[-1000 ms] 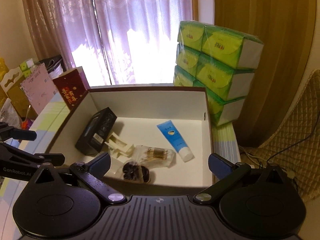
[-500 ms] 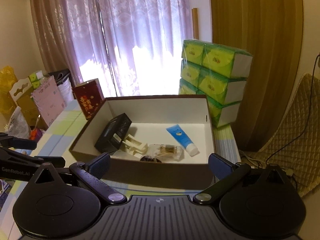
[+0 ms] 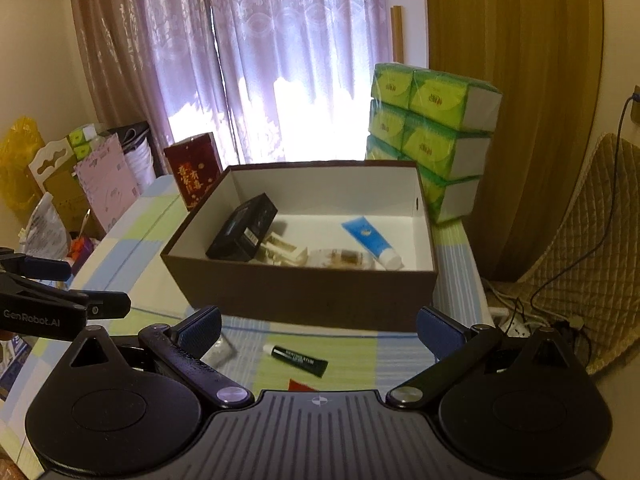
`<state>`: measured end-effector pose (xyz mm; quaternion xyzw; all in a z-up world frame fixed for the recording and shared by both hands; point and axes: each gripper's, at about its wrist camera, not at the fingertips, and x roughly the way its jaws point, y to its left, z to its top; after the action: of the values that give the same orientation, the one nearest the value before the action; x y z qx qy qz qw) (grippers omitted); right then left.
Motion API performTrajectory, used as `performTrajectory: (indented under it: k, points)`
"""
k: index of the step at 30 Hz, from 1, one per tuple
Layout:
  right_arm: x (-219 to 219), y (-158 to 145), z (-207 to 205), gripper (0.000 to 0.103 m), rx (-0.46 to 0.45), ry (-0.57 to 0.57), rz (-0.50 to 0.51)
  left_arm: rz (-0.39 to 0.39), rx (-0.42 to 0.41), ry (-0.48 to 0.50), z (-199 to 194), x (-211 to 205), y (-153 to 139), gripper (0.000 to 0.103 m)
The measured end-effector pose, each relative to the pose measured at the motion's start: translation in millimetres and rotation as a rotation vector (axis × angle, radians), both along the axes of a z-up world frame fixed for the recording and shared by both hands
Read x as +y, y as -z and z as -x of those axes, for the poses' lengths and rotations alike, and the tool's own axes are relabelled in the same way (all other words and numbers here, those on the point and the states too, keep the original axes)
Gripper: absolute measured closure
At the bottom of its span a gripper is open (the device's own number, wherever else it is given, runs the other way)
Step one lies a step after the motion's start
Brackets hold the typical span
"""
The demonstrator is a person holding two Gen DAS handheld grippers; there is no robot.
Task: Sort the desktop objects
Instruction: 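Withdraw both tools from the box toward the remaining table items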
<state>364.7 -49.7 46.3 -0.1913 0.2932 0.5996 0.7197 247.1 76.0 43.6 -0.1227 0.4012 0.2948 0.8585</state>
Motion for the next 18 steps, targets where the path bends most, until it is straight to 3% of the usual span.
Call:
performTrajectory:
  k: [18]
  points:
    - [-13.0,20.9,21.1,0.002,0.020,-0.025,0.083,-0.006,0.083,-0.021,28.8,-14.6,21.9,0.008]
